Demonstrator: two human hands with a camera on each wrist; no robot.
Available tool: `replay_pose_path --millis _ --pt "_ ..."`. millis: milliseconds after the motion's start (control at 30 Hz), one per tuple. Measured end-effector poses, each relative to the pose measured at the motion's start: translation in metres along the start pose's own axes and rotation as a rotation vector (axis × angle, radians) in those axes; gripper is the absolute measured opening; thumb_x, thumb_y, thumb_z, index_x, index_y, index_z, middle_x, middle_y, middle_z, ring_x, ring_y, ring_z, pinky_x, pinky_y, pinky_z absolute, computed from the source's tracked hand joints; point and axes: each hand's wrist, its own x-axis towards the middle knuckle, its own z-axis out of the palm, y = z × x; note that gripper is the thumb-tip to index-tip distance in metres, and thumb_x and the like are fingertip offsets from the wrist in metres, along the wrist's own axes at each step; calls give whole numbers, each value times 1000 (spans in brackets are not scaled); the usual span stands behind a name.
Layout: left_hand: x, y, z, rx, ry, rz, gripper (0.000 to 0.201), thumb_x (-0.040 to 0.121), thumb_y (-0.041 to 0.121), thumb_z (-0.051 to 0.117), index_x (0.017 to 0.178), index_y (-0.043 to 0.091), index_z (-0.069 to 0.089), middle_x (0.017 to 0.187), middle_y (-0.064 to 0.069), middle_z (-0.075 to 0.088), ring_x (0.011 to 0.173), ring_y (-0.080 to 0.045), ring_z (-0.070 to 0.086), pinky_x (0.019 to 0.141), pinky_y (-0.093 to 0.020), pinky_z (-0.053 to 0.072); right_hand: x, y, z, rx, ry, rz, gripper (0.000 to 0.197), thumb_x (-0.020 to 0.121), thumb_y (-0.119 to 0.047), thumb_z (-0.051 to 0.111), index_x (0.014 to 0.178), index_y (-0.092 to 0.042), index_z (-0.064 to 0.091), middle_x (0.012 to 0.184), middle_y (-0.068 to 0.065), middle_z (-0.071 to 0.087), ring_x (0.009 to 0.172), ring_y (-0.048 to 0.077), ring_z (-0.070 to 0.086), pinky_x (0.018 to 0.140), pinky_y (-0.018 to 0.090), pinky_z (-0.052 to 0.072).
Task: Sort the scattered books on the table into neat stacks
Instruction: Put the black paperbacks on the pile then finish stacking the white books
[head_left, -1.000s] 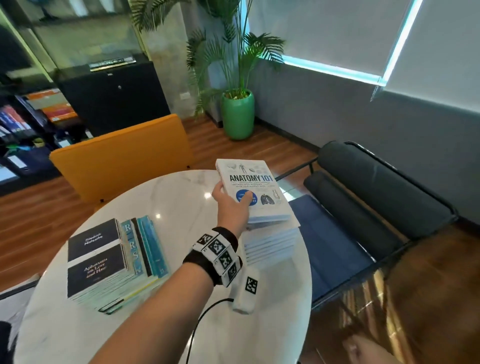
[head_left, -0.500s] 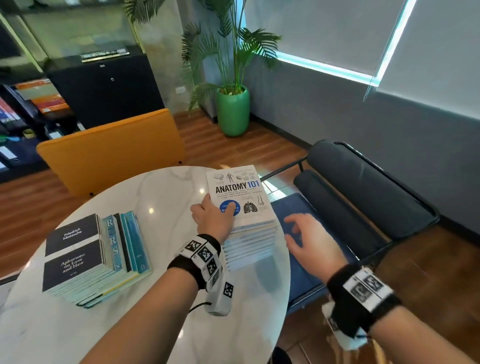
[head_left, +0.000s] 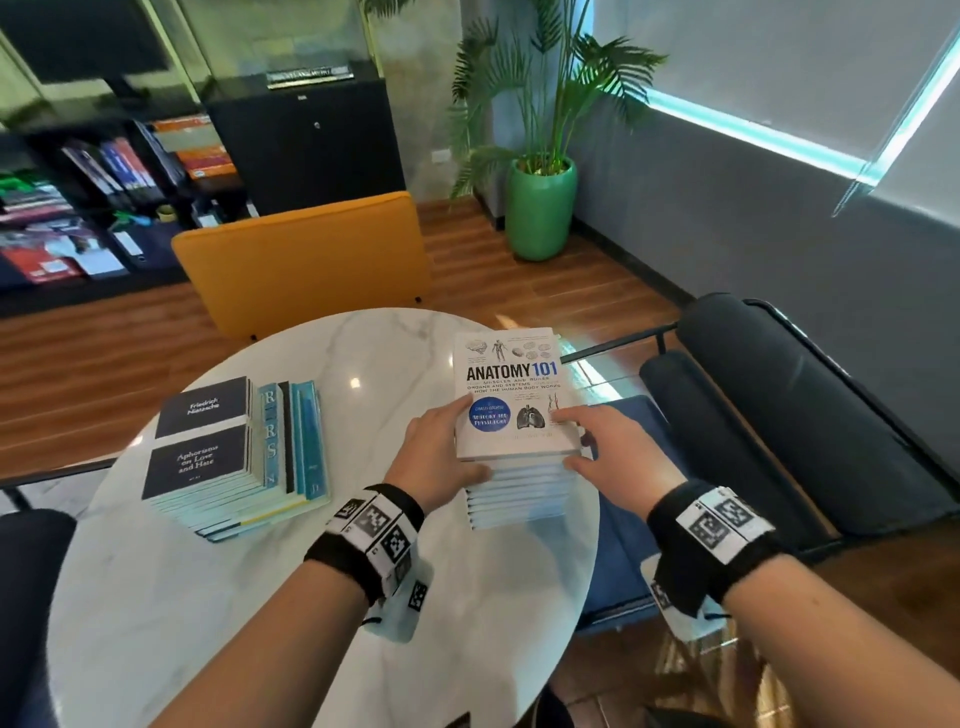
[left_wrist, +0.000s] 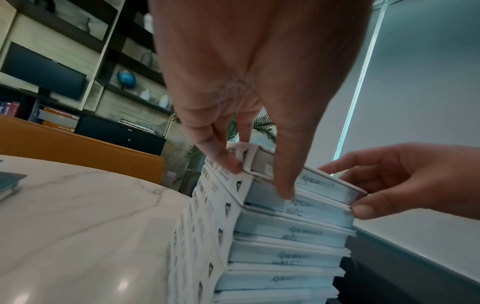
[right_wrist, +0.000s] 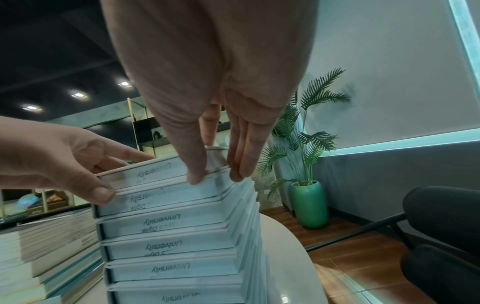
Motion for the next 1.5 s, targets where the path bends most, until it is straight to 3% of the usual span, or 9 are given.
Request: replay_pose_path --millis 167,467,600,767,1033,1167,1267,1400,1500 --pt "-5 -1 5 -18 61 30 96 60 28 82 145 26 37 128 1 55 115 -21 53 95 -43 51 -2 -2 -1 25 4 -10 54 85 -15 66 134 -30 49 113 -6 48 88 8 52 81 18 43" --pt "-7 1 3 -46 70 26 94 62 15 86 144 22 39 132 0 54 105 -14 57 92 -33 53 -1 -1 0 24 -2 -6 54 84 -14 66 133 -30 49 114 -2 53 88 11 54 84 23 47" --pt "-10 3 1 -84 68 19 94 65 13 85 145 23 38 133 2 54 100 -9 54 85 -24 50 -6 -6 -1 -71 13 -13 53 83 -20 64 133 -30 49 123 0 50 105 15 50 87 26 45" --pt "-25 -8 -9 -148 0 -7 102 69 30 85 151 33 23 128 14 47 113 -11 51 97 -30 45 -16 -47 -4 -269 219 -166 49 70 -20 61 119 -24 61 128 5 45 115 26 36 96 38 37" --pt "-80 -130 -33 -138 91 -347 15 93 24 59 104 19 67 102 3 69 102 -16 64 92 -30 48 -7 -154 74 7 -65 -449 20 92 -29 55 110 -21 62 104 -4 54 102 11 47 85 27 45" --pt "-106 -218 -53 -26 87 -622 27 96 29 53 110 12 68 109 -4 69 105 -23 63 86 -27 43 14 -173 144 -22 -293 -320 25 95 -37 51 93 -17 65 92 -3 62 89 14 55 75 28 43" --pt "-112 -267 -75 -6 142 -725 45 92 25 61 131 4 54 127 -14 62 119 -27 55 98 -29 39 34 -176 195 -41 -406 -192 30 99 -27 44 105 -10 68 107 6 69 101 23 61 85 31 46" --pt "-89 -316 -99 61 203 -683 84 81 27 75 148 3 30 139 -19 44 125 -32 50 109 -37 36 63 -185 241 1 -444 -47 39 99 -26 44 136 -15 52 131 7 58 120 22 55 102 26 39" --pt "-69 -332 -111 7 225 -585 76 77 17 78 142 2 39 132 -19 48 115 -31 55 101 -31 41 86 -194 265 54 -458 29 47 94 -25 54 139 -17 45 130 8 55 117 25 55 100 29 43"
